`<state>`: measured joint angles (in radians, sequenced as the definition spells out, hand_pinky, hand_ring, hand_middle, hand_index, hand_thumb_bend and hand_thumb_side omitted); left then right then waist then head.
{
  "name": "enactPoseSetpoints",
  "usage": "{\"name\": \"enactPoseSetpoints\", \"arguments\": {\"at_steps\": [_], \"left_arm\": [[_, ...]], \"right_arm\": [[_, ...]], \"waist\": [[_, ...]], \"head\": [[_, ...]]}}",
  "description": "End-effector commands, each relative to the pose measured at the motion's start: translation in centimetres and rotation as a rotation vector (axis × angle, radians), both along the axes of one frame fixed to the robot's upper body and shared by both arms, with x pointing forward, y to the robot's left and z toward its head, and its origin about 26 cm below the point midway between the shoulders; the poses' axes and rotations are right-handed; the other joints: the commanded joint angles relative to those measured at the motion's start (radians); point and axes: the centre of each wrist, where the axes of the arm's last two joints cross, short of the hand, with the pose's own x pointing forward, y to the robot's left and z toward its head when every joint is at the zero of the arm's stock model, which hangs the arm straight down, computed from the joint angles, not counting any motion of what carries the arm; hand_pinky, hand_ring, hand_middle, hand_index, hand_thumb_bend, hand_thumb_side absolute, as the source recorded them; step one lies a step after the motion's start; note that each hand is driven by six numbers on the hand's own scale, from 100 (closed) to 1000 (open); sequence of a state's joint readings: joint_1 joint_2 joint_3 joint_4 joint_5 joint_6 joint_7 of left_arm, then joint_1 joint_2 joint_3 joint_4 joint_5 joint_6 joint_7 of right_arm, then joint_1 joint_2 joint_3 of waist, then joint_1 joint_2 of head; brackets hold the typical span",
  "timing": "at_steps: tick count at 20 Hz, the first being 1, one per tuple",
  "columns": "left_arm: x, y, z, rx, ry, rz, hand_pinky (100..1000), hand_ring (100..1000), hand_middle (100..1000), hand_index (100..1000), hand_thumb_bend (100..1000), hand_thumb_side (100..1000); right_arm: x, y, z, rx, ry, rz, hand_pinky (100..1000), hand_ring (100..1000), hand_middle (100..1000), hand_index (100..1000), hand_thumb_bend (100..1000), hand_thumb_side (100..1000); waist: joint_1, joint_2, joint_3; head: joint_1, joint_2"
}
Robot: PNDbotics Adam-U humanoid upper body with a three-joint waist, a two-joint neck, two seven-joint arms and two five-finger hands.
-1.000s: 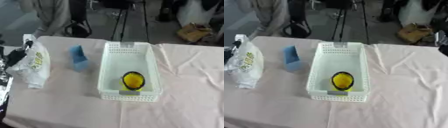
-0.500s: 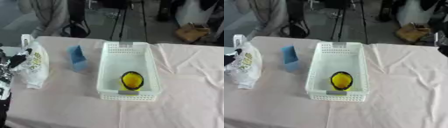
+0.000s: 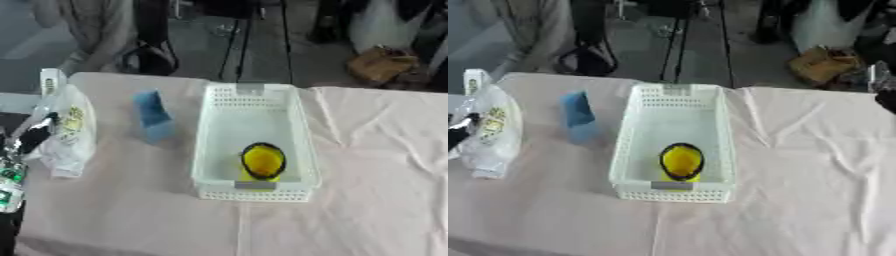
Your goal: Pick up objects on the table and place them in the box.
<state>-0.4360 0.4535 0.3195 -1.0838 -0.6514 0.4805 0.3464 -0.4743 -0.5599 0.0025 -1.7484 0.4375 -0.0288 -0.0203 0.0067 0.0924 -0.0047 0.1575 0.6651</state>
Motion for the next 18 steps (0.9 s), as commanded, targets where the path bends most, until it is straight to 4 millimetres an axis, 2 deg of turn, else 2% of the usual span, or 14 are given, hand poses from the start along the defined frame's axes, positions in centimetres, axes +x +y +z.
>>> {"name": "enactPoseSetpoints", "arguments": {"at_steps": [1, 3, 7, 10, 12, 14, 18], "left_arm": [[0.5, -0.1, 1.8, 0.002, -0.081, -0.039, 710, 751, 755, 935, 823, 664], [0.6, -0.3, 2.6, -0.002, -0.115, -0.051, 709, 750, 755, 936, 822, 662], [0.7, -0.4, 6.0, 0.018, -0.22, -0.074, 703, 743, 748, 934, 816, 638], [0.4, -1.0, 9.6, 0.049, -0.327, -0.105, 700, 733, 739, 931, 818, 604], [0.1, -1.4, 10.8, 0.061, -0.354, -0.116, 702, 733, 740, 931, 820, 608], [0.3, -1.6, 10.8, 0.064, -0.333, -0.124, 702, 733, 740, 930, 817, 613], [0.7, -1.2, 9.2, 0.047, -0.259, -0.119, 699, 728, 737, 927, 813, 621]], "right_arm": [[-0.1, -0.2, 0.9, -0.008, -0.02, 0.006, 615, 679, 809, 886, 100, 439], [-0.1, -0.2, 0.9, -0.008, -0.02, 0.006, 615, 679, 809, 887, 100, 438], [0.0, -0.2, 0.9, -0.009, -0.019, 0.004, 615, 679, 809, 887, 100, 437], [0.0, -0.3, 0.9, -0.009, -0.017, 0.002, 616, 679, 810, 887, 100, 435], [0.0, -0.3, 0.9, -0.01, -0.018, 0.003, 616, 679, 810, 887, 100, 436], [0.0, -0.2, 0.9, -0.009, -0.017, 0.006, 616, 679, 810, 887, 100, 438], [0.0, -0.2, 0.8, -0.01, -0.013, 0.009, 615, 679, 810, 887, 100, 438]], "waist": [[-0.004, -0.01, -0.002], [-0.005, -0.01, -0.002], [-0.005, -0.011, 0.0], [-0.005, -0.014, 0.003], [-0.005, -0.014, 0.004], [-0.005, -0.015, 0.002], [-0.006, -0.016, -0.002]], "head": [[0.003, -0.005], [0.003, -0.004], [0.004, -0.003], [0.004, -0.002], [0.006, -0.001], [0.009, -0.002], [0.008, -0.006]]}}
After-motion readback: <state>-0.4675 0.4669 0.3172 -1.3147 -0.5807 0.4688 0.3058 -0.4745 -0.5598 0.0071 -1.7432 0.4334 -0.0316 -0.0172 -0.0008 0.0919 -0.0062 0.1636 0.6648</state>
